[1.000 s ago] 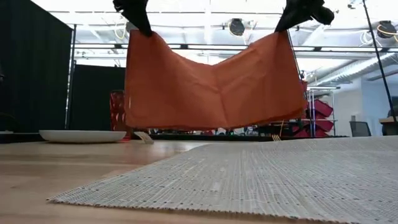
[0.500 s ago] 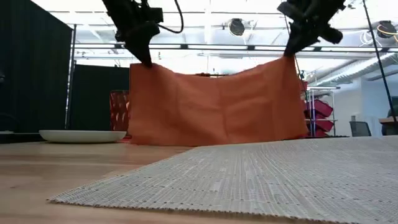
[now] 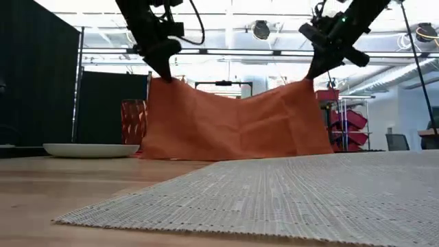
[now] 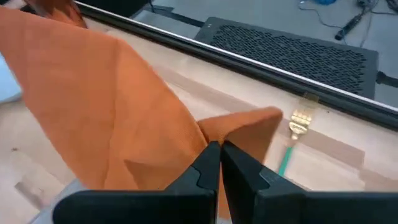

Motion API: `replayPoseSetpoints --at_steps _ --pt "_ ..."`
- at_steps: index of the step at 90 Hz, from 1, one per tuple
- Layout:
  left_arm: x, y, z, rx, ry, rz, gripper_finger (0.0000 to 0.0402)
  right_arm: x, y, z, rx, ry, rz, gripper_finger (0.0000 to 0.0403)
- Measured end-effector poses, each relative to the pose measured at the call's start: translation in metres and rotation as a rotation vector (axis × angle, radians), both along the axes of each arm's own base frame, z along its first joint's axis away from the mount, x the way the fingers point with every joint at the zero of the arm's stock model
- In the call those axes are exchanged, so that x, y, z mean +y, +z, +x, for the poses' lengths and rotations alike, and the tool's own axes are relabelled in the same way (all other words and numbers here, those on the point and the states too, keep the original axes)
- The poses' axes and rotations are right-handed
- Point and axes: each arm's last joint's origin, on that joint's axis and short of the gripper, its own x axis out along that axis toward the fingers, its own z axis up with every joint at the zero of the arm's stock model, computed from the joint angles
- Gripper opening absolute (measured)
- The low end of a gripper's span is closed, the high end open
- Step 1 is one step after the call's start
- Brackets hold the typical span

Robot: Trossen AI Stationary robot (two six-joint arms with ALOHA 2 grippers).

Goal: Set table place
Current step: Fold the orange napkin

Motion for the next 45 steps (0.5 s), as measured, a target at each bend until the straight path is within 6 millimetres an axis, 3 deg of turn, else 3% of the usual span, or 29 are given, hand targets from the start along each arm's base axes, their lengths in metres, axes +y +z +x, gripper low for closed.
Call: replayPoseSetpoints --at_steps 24,45 --pt "0.018 -0.038 0.0 0.016 0.017 -0.009 0.0 -0.017 -0.012 -0.001 -0.021 0.003 0.008 0.0" --pt "0.037 -0.034 -0.001 -0.041 0.033 0.037 0.0 -0.039 -0.015 -0.006 -0.054 -0.002 0.006 0.0"
